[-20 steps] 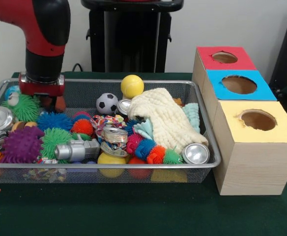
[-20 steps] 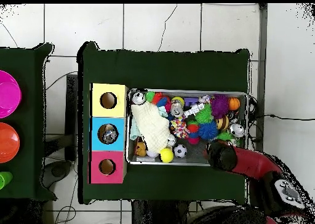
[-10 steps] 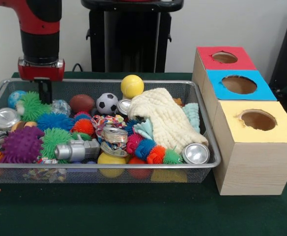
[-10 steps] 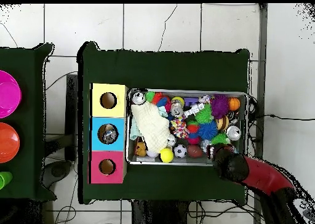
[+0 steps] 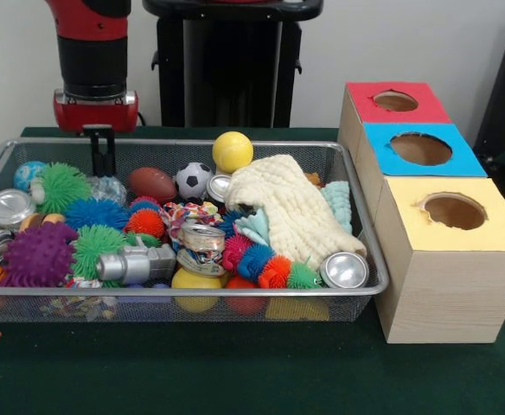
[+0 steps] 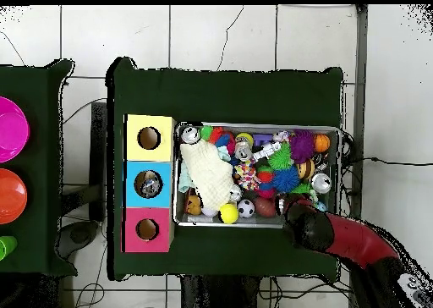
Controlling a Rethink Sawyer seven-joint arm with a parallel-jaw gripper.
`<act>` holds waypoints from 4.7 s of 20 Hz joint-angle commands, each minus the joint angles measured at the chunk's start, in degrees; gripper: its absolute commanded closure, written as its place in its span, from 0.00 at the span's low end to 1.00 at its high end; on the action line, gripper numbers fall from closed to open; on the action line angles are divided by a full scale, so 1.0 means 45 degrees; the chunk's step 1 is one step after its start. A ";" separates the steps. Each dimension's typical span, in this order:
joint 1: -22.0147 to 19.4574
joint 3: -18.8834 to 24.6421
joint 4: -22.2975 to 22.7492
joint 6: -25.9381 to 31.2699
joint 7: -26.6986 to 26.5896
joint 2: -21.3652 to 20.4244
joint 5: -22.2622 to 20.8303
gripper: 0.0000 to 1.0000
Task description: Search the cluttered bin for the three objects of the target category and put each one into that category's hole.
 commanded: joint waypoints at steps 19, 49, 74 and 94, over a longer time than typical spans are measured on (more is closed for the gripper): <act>0.3804 -0.2670 -0.3442 0.4694 0.1121 0.0899 0.0469 1.00; 0.3856 -0.2497 -0.3531 0.2962 0.0962 0.2359 -0.0620 0.00; 0.2572 -0.1100 -0.3420 0.4383 -0.0191 0.3423 0.0021 0.00; 0.2485 -0.1332 -0.3337 0.7708 -0.0918 0.2795 0.0267 0.00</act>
